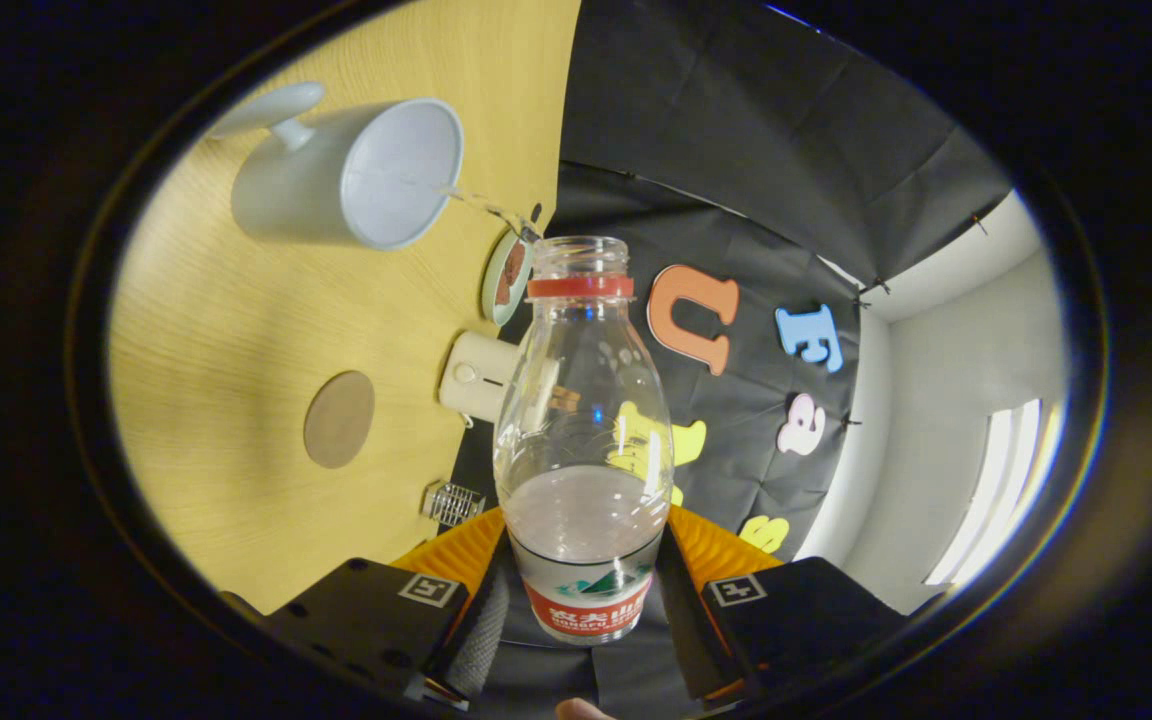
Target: Take the bottle from table, then pour the juice into the cup, finally place the bottle on the coaster
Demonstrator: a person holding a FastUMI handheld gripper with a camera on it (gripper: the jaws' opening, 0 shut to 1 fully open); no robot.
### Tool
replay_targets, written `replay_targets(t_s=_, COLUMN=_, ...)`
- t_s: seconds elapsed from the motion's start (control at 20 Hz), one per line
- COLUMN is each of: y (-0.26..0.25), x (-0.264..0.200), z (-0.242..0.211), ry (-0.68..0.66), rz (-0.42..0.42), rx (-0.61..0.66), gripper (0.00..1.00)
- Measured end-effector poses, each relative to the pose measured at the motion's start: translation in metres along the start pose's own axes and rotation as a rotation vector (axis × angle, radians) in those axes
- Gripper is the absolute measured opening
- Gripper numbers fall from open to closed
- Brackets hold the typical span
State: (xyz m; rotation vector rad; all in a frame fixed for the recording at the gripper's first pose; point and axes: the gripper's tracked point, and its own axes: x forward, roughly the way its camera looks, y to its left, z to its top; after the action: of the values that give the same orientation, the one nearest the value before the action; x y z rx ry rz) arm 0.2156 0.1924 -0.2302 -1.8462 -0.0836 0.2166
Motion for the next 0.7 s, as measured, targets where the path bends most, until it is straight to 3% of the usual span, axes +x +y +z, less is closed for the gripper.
replay_targets(t_s=0.7, y=-0.012, x=0.000, z=0.006, ry=-0.019, rz=-0.006, rx=-0.059, gripper=0.76)
